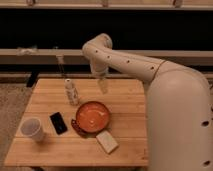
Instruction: Move the arm in a circular motion
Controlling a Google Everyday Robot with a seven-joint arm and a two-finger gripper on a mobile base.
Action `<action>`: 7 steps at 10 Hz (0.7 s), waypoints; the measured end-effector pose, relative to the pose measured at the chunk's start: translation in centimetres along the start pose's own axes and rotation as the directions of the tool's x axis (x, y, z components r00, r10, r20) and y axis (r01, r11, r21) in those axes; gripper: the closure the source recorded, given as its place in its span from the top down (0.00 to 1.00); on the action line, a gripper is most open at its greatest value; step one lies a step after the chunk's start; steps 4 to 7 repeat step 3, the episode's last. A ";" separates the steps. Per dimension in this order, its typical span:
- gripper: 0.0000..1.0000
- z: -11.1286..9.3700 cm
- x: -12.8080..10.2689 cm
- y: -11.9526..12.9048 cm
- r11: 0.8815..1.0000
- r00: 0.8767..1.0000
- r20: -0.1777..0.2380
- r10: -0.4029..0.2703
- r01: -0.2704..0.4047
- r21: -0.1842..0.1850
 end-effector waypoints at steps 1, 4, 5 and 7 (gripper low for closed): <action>0.80 0.0 0.1 0.1 1.000 1.000 -0.002 -0.002 0.002 -0.002; 0.80 0.0 0.0 0.1 1.000 1.000 -0.002 0.000 0.000 -0.003; 0.80 0.0 0.0 0.1 1.000 1.000 -0.002 0.000 0.000 -0.003; 0.80 0.0 0.0 0.1 1.000 1.000 -0.002 0.000 0.000 -0.003</action>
